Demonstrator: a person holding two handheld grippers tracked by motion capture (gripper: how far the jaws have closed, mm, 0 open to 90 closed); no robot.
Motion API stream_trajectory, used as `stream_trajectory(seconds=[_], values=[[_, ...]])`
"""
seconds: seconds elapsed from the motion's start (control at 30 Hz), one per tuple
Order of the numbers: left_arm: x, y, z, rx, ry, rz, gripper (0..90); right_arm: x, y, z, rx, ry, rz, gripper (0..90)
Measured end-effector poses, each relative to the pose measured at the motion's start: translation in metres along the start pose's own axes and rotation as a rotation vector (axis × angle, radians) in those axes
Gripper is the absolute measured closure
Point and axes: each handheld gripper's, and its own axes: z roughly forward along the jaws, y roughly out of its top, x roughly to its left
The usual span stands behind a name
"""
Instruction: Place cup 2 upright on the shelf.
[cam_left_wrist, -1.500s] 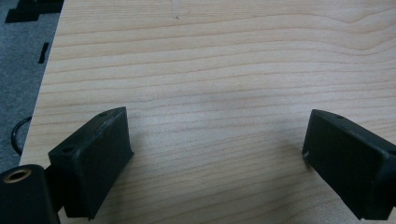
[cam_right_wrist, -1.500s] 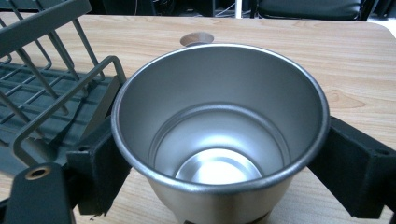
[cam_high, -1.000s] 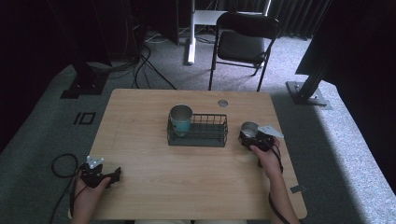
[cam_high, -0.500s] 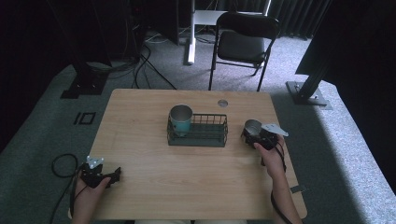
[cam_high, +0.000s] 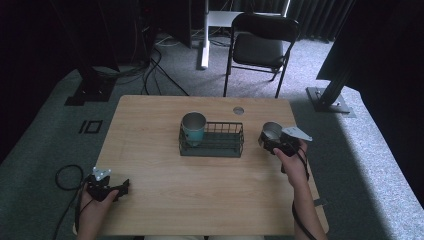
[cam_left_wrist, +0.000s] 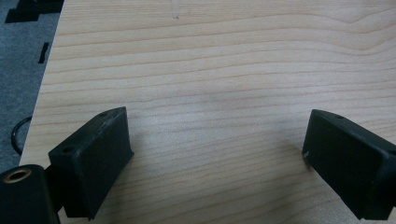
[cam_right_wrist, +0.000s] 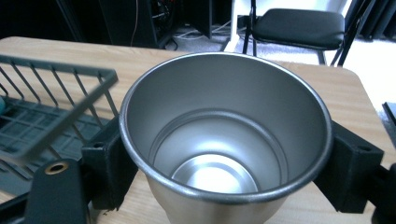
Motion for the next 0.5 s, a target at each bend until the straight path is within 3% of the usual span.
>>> stream_trajectory(seconds=[0.5], values=[[0.000,0.000,0.000,0.000,0.000,0.000,8.4,0.015,0.035,-0.008,-0.038,0.035,-0.020,18.1]])
